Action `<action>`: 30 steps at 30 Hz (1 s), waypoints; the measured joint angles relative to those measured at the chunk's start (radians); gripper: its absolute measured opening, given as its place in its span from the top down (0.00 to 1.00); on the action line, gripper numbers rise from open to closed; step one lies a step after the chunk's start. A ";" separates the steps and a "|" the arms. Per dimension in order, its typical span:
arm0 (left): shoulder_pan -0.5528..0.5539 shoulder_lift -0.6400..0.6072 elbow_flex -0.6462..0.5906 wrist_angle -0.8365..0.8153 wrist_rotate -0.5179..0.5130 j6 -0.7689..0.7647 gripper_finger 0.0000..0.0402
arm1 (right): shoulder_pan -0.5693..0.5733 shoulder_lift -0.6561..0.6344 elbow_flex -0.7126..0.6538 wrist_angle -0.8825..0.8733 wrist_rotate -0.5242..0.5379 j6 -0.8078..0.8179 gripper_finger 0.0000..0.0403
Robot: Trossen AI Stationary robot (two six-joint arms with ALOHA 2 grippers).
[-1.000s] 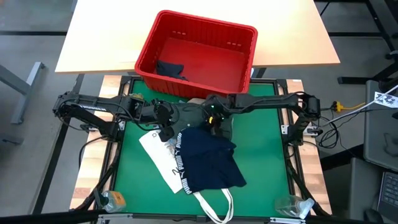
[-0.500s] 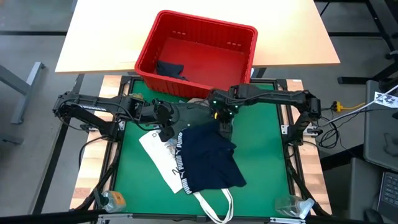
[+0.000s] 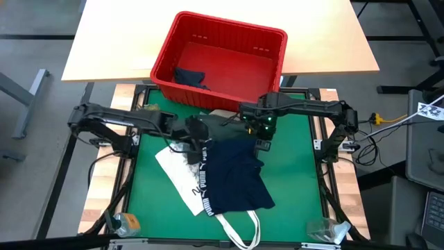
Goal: Fold Laundry from Bin
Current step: Fold the dark blue boxers
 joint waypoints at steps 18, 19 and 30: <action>0.178 0.180 0.000 0.033 0.216 0.051 0.70 | 0.000 0.000 0.000 0.006 0.000 -0.005 0.99; 0.184 0.180 0.000 0.029 0.235 0.051 0.72 | 0.000 0.000 0.000 0.006 0.000 -0.005 0.99; 0.187 0.170 -0.002 0.000 0.245 -0.008 0.99 | 0.000 -0.003 0.000 -0.008 0.012 -0.006 0.99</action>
